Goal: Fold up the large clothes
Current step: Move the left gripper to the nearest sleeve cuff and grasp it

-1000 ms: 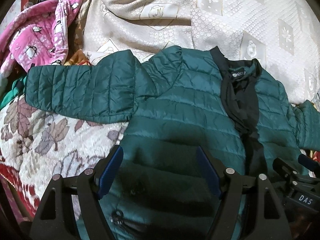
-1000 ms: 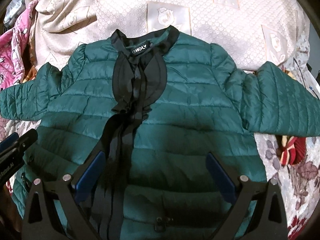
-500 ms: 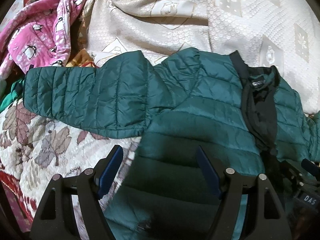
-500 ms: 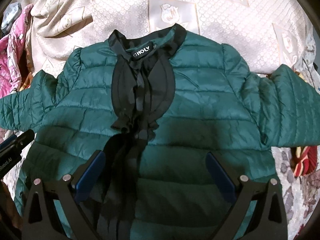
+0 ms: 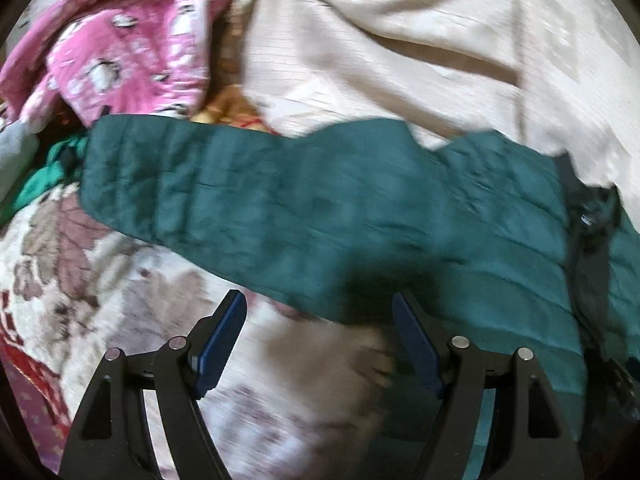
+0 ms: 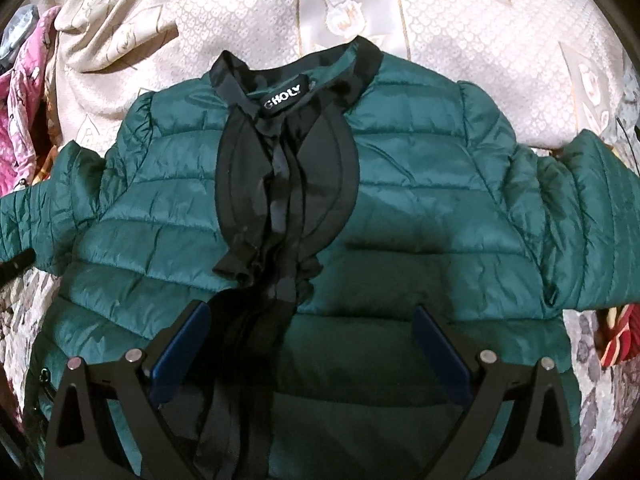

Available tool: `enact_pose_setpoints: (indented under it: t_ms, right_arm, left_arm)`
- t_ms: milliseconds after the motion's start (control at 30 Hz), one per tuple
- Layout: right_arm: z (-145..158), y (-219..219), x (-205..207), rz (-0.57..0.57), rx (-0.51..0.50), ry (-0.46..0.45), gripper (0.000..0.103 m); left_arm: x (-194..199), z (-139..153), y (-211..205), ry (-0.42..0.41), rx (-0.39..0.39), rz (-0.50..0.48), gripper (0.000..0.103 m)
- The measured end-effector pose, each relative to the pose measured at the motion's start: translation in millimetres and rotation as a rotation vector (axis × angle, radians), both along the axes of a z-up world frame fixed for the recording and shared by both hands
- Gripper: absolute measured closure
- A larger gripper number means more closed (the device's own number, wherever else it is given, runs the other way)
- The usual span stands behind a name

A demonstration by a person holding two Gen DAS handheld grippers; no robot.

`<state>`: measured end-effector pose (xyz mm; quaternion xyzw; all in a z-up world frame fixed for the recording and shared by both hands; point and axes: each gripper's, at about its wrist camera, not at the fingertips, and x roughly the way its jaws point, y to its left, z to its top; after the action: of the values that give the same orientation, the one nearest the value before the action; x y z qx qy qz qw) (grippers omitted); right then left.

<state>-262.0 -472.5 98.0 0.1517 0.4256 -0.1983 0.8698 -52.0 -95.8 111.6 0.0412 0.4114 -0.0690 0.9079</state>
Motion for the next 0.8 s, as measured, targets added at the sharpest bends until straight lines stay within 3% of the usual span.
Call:
enact_pose_setpoints:
  t_ms: [367,533,667,800]
  right_arm:
    - [-3,3,2,0.02,-0.013,0.026,0.001]
    - [-3,6,4,0.03,-0.003,0.042,0.001]
    - [-4,8,7,0.034,0.001,0.057,0.001]
    - [-3,9,10,0.034,0.001,0.073,0.001]
  left_arm:
    - [66,14,126,-0.082,0.032,0.267,0.057]
    - [86,20,184,-0.146,-0.053,0.347,0.057]
    - [103,20,207,-0.175,-0.076,0.369,0.057]
    - [129,7,207,-0.139,-0.006,0.315,0.057]
